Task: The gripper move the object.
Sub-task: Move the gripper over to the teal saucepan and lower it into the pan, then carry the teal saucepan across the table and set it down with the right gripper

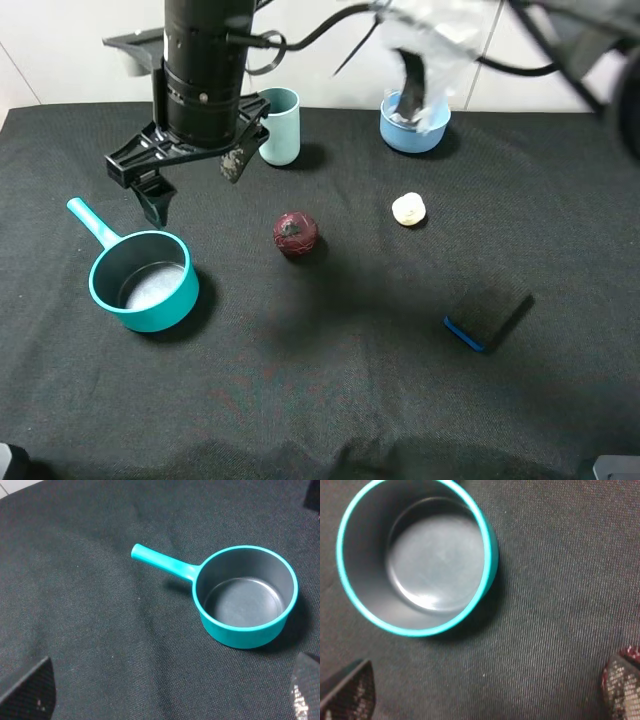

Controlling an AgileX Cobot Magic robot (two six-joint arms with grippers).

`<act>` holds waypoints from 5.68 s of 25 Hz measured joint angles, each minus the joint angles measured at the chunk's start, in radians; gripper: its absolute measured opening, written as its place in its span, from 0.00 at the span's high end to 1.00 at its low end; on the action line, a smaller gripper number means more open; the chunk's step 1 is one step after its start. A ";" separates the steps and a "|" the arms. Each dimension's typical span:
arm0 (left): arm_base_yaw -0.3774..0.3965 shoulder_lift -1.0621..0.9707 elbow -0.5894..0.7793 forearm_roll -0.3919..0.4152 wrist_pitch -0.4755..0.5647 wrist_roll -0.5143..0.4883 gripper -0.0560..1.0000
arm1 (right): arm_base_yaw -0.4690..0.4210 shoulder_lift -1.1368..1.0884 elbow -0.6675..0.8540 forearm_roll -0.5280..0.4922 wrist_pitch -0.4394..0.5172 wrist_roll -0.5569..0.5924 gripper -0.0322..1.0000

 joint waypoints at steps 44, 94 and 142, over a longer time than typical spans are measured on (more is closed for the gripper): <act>0.000 0.000 0.000 0.002 0.000 0.000 0.01 | 0.027 0.299 -0.096 -0.062 -0.189 0.092 0.30; 0.000 0.000 0.000 0.002 0.000 0.000 0.01 | 0.027 0.302 -0.096 -0.052 -0.175 0.122 0.97; 0.000 0.000 0.000 0.003 0.000 0.000 0.01 | -0.043 0.018 -0.094 -0.141 0.004 0.091 0.97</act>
